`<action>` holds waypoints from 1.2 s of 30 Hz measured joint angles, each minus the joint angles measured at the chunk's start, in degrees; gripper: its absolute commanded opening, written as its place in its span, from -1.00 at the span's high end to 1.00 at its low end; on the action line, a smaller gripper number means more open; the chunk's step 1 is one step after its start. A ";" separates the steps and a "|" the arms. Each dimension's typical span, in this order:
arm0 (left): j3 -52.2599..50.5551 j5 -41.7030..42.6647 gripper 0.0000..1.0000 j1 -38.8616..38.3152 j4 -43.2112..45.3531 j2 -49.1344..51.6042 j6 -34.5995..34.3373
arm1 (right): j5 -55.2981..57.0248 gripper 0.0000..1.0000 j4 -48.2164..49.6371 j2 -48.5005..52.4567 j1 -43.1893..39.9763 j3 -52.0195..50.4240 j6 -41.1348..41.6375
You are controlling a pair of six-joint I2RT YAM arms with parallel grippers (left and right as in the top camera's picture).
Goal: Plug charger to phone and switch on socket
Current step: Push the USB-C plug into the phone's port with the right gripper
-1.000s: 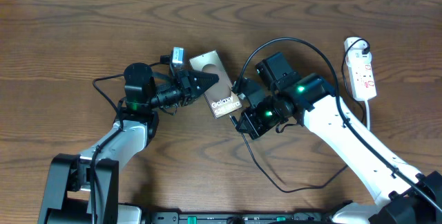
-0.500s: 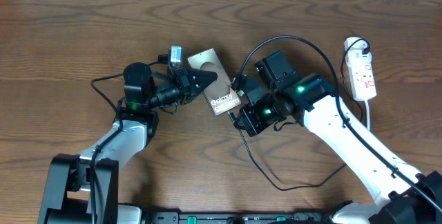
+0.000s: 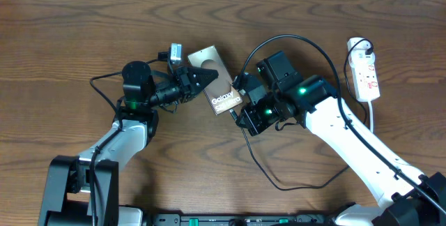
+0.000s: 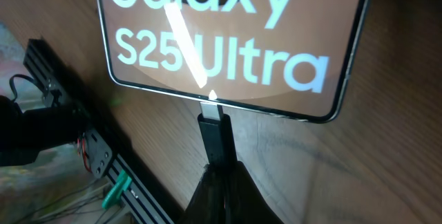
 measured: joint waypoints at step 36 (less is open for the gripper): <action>0.15 -1.11 0.85 0.35 0.39 0.00 2.01 | 0.09 0.98 4.85 0.00 0.50 -0.79 1.33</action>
